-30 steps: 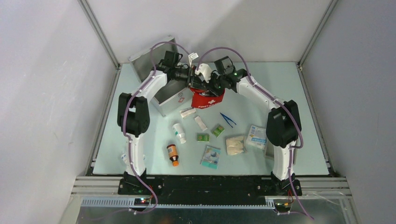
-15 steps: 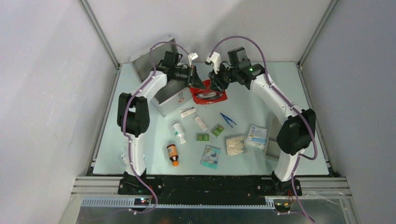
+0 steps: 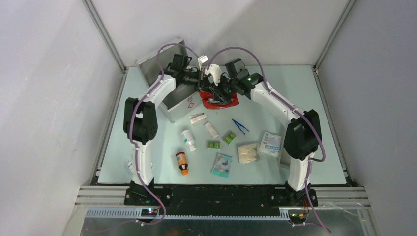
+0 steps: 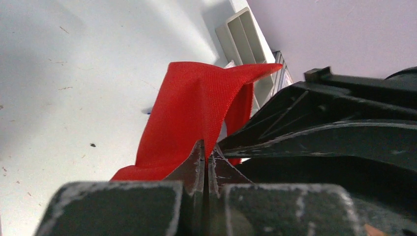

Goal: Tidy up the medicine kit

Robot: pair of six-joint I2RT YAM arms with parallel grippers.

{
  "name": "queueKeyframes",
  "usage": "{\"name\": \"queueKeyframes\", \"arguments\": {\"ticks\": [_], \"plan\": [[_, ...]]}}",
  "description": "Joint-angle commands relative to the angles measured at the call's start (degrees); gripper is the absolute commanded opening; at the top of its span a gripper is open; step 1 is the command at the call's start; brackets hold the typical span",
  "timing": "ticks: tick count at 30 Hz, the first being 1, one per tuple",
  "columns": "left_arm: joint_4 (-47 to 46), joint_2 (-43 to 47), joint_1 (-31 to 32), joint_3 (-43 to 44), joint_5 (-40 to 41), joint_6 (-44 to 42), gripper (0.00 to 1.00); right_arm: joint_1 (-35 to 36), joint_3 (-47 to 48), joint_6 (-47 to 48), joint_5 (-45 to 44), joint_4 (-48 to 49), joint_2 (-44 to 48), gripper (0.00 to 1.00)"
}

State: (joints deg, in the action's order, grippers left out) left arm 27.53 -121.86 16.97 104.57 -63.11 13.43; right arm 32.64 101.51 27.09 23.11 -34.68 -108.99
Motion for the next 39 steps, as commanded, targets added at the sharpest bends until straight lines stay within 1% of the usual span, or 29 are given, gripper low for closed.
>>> {"name": "queueKeyframes", "arguments": {"ticks": [1, 2, 4, 7, 10, 12, 14, 15, 16, 17, 19, 21, 24, 25, 26, 27, 28, 30, 34, 35, 36, 39], "plan": [[-1.49, 2.32, -0.08, 0.68, -2.25, 1.34, 0.00, 1.41, -1.60, -2.35, -8.77, 6.75, -1.87, 0.34], [-1.59, 2.20, -0.16, 0.99, -2.49, 1.69, 0.00, 1.75, -2.40, -3.13, -11.48, 7.62, -2.44, 0.34], [-2.14, 1.99, -0.35, 1.51, -2.69, 3.06, 0.00, 1.85, -3.54, -3.48, -13.91, 9.86, -3.06, 0.34], [-3.53, 1.75, -0.62, 1.71, -2.13, 5.26, 0.00, 1.97, -3.81, -3.70, -14.71, 11.07, -3.50, 0.36], [-4.13, 1.37, -0.83, 1.62, -1.59, 6.18, 0.00, 1.69, -0.46, -5.89, -14.13, 9.62, -2.88, 0.40], [-4.41, 1.32, -0.93, 1.51, -0.97, 6.43, 0.00, 1.09, 3.53, -7.13, -11.17, 6.45, -1.60, 0.44], [-4.49, 1.29, -0.97, 1.37, -0.31, 6.23, 0.00, -0.32, 5.34, -7.53, -4.19, 3.79, 1.50, 0.48], [-4.48, 1.39, -1.06, 1.35, -0.11, 6.08, 0.00, -1.49, 5.16, -8.05, 1.28, 3.05, 3.96, 0.52], [-4.45, 1.42, -1.15, 1.34, 0.42, 6.03, 0.00, -2.17, 4.86, -8.34, 4.03, 2.27, 5.15, 0.54], [-4.47, 1.40, -1.20, 1.34, 0.61, 5.85, 0.00, -3.43, 4.16, -8.61, 9.20, 1.82, 7.22, 0.55], [-4.40, 1.57, -1.19, 1.73, 1.37, 5.45, 0.00, -5.24, 2.24, -8.63, 14.30, 0.37, 10.14, 0.55], [-4.41, 1.97, -1.21, 2.03, 1.90, 4.87, 0.00, -7.08, -1.63, -8.29, 16.42, 0.05, 13.09, 0.54], [-4.40, 3.22, -1.35, 2.51, 3.31, 3.71, 0.00, -10.13, -8.85, -7.06, 15.32, 1.68, 16.91, 0.49], [-4.36, 3.53, -1.44, 2.84, 4.15, 3.62, 0.00, -10.66, -12.69, -5.85, 14.51, 2.00, 18.73, 0.46], [-4.38, 3.95, -1.71, 3.05, 4.58, 3.66, 0.00, -11.50, -14.65, -4.75, 13.05, 2.98, 19.52, 0.45], [-4.35, 4.20, -1.78, 3.46, 5.57, 3.73, 0.00, -11.79, -18.61, -3.92, 12.33, 3.40, 20.95, 0.44], [-4.33, 4.60, -2.08, 3.67, 5.99, 4.06, 0.00, -12.07, -22.34, -1.61, 10.66, 4.07, 21.52, 0.43], [-4.27, 5.37, -2.48, 4.25, 7.61, 4.74, 0.00, -11.48, -25.39, 2.30, 6.88, 2.88, 20.05, 0.42], [-4.25, 7.12, -3.23, 4.98, 10.91, 6.09, 0.00, -10.61, -25.40, 5.07, 0.46, -0.89, 13.29, 0.40], [-4.31, 7.45, -3.42, 4.86, 13.52, 6.98, 0.00, -10.51, -25.31, 5.21, -0.43, -1.18, 12.27, 0.41], [-4.27, 8.20, -3.74, 4.81, 15.76, 7.32, 0.00, -10.39, -25.25, 5.33, -1.86, -1.18, 10.61, 0.42], [-4.27, 9.96, -4.44, 4.78, 18.27, 8.00, 0.00, -10.08, -25.21, 3.96, -3.84, 0.04, 8.13, 0.47]]}}
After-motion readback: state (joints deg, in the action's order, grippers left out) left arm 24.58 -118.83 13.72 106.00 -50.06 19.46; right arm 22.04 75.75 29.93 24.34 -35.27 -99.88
